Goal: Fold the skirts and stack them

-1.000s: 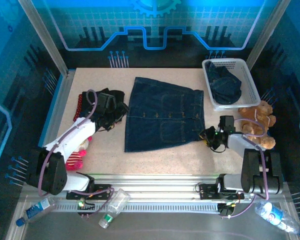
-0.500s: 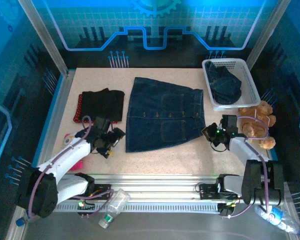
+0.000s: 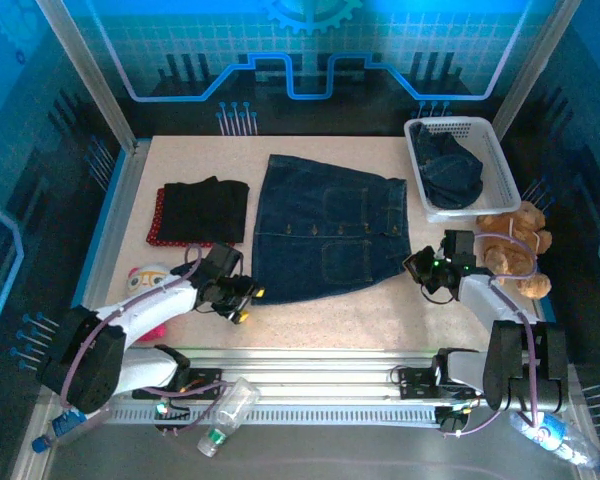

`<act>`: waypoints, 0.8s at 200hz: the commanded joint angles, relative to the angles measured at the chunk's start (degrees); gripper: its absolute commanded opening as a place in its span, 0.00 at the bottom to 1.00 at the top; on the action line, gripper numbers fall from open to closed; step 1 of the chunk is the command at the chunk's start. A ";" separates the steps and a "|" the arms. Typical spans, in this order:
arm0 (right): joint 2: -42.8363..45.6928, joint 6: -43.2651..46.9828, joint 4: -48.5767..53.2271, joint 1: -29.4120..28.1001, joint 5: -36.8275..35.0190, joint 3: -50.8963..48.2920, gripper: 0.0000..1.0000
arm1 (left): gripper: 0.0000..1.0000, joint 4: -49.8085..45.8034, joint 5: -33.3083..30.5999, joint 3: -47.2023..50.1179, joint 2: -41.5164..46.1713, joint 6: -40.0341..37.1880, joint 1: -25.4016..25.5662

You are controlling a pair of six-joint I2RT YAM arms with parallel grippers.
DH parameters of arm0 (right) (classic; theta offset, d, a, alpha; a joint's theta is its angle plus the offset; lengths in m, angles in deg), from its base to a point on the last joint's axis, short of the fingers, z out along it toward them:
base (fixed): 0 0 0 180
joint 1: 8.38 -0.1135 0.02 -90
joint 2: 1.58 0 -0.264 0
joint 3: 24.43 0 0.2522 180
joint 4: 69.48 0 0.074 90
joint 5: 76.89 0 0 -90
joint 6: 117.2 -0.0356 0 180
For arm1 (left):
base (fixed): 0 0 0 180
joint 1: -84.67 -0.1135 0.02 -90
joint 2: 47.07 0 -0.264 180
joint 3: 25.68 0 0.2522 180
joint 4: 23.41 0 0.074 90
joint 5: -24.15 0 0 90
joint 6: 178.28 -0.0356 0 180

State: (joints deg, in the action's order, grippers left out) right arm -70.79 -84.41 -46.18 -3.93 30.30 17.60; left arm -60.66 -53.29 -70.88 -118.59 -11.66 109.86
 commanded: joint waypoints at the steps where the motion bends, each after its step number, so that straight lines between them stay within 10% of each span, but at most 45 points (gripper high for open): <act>1: -0.24 0.17 0.01 -0.14 0.82 -0.44 0.00 | 0.59 3.23 2.56 0.33 -2.03 0.67 0.30; 56: -0.13 0.43 -0.04 -0.14 1.00 -0.95 0.00 | 0.50 7.44 -1.34 -2.89 -6.60 -2.25 0.56; 90: 0.73 0.43 0.72 -0.14 0.92 -0.59 0.00 | 0.26 4.85 -4.18 -3.98 -5.38 -2.07 2.06; 131: 2.00 0.41 3.16 -0.61 1.42 -0.07 0.00 | 0.00 -1.45 -9.18 -1.03 4.71 0.23 2.03; 160: 4.81 -1.74 6.94 -2.68 1.59 0.39 0.00 | 0.00 -13.48 -16.02 -2.76 16.26 -0.95 2.06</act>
State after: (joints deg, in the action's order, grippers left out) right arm -68.81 -84.47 -43.73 -4.63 31.17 17.39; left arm -61.45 -61.38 -72.43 -110.38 -12.07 111.69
